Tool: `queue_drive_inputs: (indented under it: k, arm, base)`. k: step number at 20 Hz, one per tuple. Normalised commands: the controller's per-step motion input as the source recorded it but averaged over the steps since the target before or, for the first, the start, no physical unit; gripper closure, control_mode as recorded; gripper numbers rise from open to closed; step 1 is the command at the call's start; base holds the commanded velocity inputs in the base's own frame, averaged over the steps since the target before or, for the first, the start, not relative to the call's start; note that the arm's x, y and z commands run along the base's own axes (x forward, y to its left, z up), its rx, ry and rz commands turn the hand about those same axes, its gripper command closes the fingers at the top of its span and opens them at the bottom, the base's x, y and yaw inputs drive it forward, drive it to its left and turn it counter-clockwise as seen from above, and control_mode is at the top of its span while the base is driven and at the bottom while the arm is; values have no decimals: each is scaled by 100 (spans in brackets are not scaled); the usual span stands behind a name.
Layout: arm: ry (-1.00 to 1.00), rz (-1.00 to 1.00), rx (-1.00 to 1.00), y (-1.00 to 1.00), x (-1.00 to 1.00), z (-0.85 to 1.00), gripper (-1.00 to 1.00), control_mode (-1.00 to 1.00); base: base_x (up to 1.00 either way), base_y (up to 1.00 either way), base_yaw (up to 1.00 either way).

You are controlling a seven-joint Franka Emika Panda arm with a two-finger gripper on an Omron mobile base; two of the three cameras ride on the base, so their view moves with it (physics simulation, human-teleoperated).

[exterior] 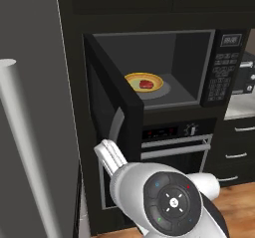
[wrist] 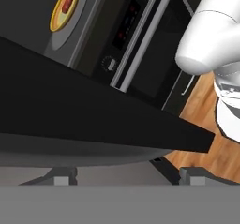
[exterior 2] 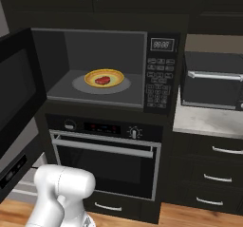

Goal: Transport the steak from the fridge to the microwave and turn on the microwave.

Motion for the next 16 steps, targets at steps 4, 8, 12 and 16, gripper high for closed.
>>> queue_drive_inputs:
  k: [4, 8, 12, 16]
  arm:
    - [0, 0, 0, -6, 32, -4, -100, -100]
    - [0, -5, 0, -19, 32, -5, -100, -100]
    - [0, -12, 0, -30, 27, -5, -100, -100]
    - [0, -13, 0, -27, 22, -5, -100, -100]
  base:
    - [0, 0, 0]
    - [0, 0, 0]
    - [0, 0, 0]
    - [0, 0, 0]
